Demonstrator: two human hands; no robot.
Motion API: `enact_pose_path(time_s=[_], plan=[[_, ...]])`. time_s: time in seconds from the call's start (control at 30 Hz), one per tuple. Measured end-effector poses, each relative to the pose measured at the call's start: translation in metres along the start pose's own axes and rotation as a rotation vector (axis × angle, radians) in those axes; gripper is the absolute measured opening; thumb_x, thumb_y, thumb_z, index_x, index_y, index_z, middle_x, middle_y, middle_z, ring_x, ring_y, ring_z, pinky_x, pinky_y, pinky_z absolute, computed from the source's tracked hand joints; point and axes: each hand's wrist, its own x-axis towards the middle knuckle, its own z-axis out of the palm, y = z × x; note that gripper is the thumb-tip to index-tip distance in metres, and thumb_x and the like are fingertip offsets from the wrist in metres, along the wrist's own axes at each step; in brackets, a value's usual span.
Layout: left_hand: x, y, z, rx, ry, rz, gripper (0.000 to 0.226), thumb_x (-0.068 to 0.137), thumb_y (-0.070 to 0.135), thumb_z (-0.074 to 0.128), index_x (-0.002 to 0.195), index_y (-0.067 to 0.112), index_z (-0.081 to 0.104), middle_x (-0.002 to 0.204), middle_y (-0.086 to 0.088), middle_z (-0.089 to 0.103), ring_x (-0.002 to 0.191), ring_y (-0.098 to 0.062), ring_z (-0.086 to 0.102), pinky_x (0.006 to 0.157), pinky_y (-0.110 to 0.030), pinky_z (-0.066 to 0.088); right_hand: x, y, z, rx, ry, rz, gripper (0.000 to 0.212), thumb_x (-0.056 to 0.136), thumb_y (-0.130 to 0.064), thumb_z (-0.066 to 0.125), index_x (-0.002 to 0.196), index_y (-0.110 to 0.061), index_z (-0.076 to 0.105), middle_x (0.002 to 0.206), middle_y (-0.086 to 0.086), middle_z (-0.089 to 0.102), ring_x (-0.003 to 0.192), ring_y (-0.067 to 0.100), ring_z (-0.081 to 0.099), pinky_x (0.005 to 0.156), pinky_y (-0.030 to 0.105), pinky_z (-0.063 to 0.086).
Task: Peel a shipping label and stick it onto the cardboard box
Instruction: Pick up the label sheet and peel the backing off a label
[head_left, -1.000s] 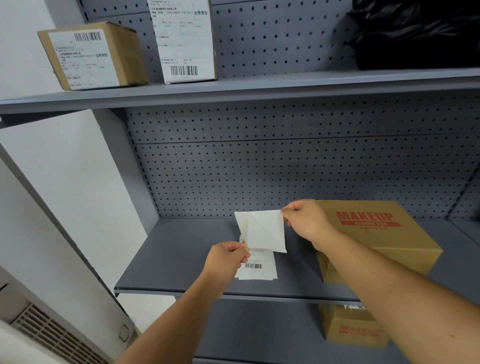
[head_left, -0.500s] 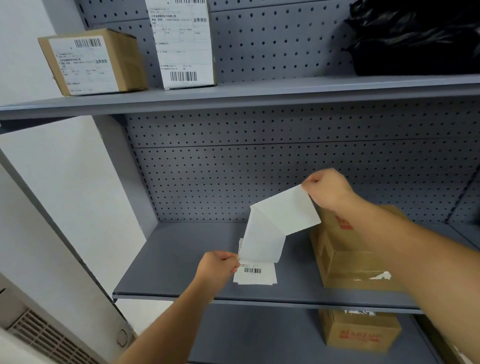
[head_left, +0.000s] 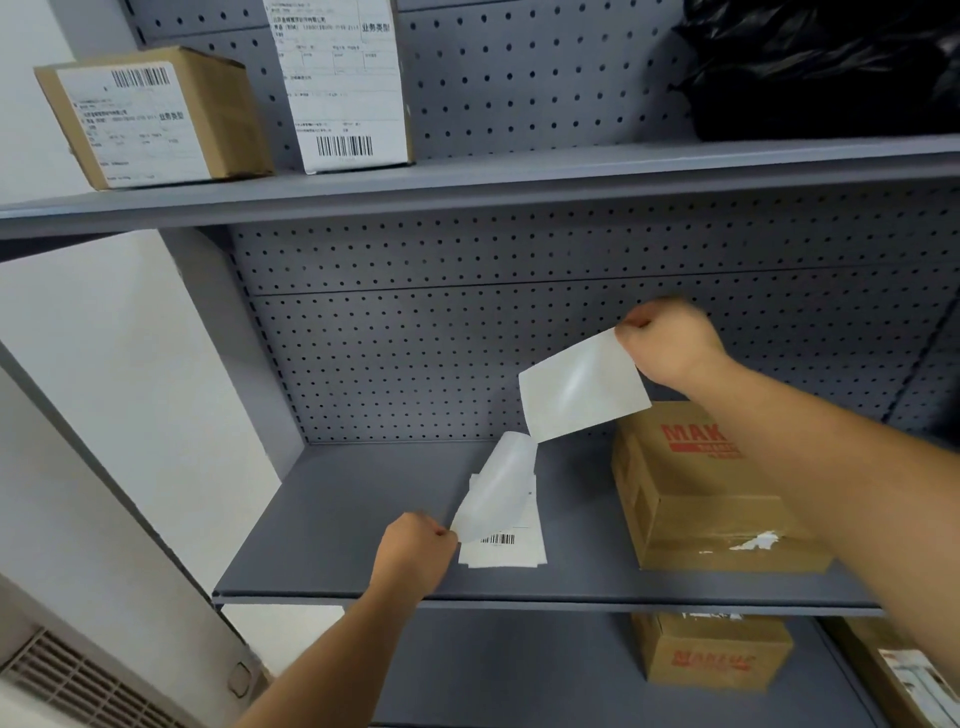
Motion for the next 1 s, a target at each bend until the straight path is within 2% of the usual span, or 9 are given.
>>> enact_pose_path(time_s=[0.07, 0.17, 0.27, 0.43, 0.6, 0.7, 0.8, 0.9, 1.0], plan=[[0.001, 0.001, 0.002, 0.011, 0.017, -0.016, 0.035, 0.085, 0.012, 0.055, 0.056, 0.014, 0.035, 0.051, 0.001, 0.036, 0.047, -0.018, 0.032, 0.045, -0.025, 0.026, -0.002, -0.001, -0.002, 0.001, 0.032, -0.029, 0.028, 0.09, -0.019, 0.05, 0.08, -0.002, 0.069, 0.078, 0.018, 0.071, 0.074, 0.037, 0.065, 0.064, 0.039, 0.054], [0.001, 0.003, 0.003, 0.02, 0.041, -0.042, 0.03, 0.089, 0.012, 0.053, 0.062, 0.015, 0.04, 0.059, 0.0, 0.045, 0.051, -0.017, 0.039, 0.045, -0.026, 0.03, -0.006, -0.004, -0.004, -0.002, 0.068, -0.084, 0.025, 0.09, -0.018, 0.051, 0.076, -0.01, 0.07, 0.075, 0.01, 0.071, 0.071, 0.035, 0.064, 0.062, 0.035, 0.053], [0.003, 0.004, 0.005, 0.053, 0.062, -0.019, 0.022, 0.088, 0.013, 0.051, 0.068, 0.012, 0.042, 0.063, -0.002, 0.049, 0.053, -0.018, 0.039, 0.047, -0.027, 0.03, -0.01, -0.01, -0.005, 0.01, 0.079, -0.126, 0.024, 0.092, -0.018, 0.052, 0.088, -0.014, 0.075, 0.085, 0.005, 0.075, 0.078, 0.029, 0.066, 0.068, 0.035, 0.057], [0.007, 0.01, 0.007, 0.155, 0.085, 0.039, 0.025, 0.091, 0.017, 0.05, 0.068, 0.016, 0.043, 0.065, -0.001, 0.053, 0.055, -0.017, 0.046, 0.048, -0.028, 0.032, -0.023, -0.016, -0.002, 0.051, 0.08, -0.142, 0.026, 0.091, -0.019, 0.052, 0.09, -0.017, 0.078, 0.084, 0.001, 0.077, 0.079, 0.025, 0.07, 0.071, 0.038, 0.06], [0.015, 0.016, 0.01, 0.216, 0.111, 0.084, 0.011, 0.094, 0.023, 0.054, 0.089, 0.014, 0.049, 0.075, 0.0, 0.058, 0.065, -0.016, 0.054, 0.052, -0.03, 0.039, -0.036, -0.017, 0.005, 0.095, 0.047, -0.114, 0.026, 0.091, -0.022, 0.053, 0.087, -0.021, 0.078, 0.074, -0.004, 0.075, 0.071, 0.02, 0.07, 0.071, 0.04, 0.061], [0.017, 0.021, 0.011, 0.179, 0.114, 0.069, 0.022, 0.093, 0.029, 0.059, 0.106, 0.014, 0.05, 0.089, -0.002, 0.065, 0.075, -0.021, 0.062, 0.057, -0.032, 0.046, -0.043, -0.015, 0.009, 0.117, 0.032, -0.104, 0.024, 0.092, -0.022, 0.053, 0.087, -0.022, 0.077, 0.072, -0.006, 0.074, 0.066, 0.018, 0.068, 0.067, 0.042, 0.062], [0.015, 0.023, 0.009, 0.169, 0.123, 0.028, 0.044, 0.091, 0.037, 0.064, 0.119, 0.014, 0.04, 0.092, -0.001, 0.064, 0.077, -0.024, 0.064, 0.054, -0.031, 0.044, -0.048, -0.012, 0.013, 0.121, 0.02, -0.103, 0.023, 0.092, -0.022, 0.054, 0.087, -0.022, 0.077, 0.072, -0.006, 0.074, 0.067, 0.017, 0.068, 0.066, 0.043, 0.062], [0.01, 0.027, 0.008, 0.192, 0.13, 0.005, 0.051, 0.088, 0.044, 0.066, 0.118, 0.016, 0.037, 0.09, 0.0, 0.064, 0.078, -0.025, 0.065, 0.054, -0.031, 0.043, -0.051, -0.01, 0.014, 0.123, 0.015, -0.099, 0.023, 0.092, -0.022, 0.055, 0.087, -0.022, 0.077, 0.073, -0.006, 0.074, 0.069, 0.017, 0.069, 0.066, 0.043, 0.061], [0.008, 0.036, 0.008, 0.136, 0.148, 0.033, 0.041, 0.09, 0.044, 0.061, 0.112, 0.019, 0.037, 0.09, -0.001, 0.066, 0.074, -0.023, 0.065, 0.052, -0.031, 0.043, -0.054, -0.008, 0.014, 0.122, 0.019, -0.102, 0.022, 0.092, -0.022, 0.054, 0.087, -0.022, 0.076, 0.071, -0.006, 0.073, 0.067, 0.016, 0.068, 0.065, 0.041, 0.061]])
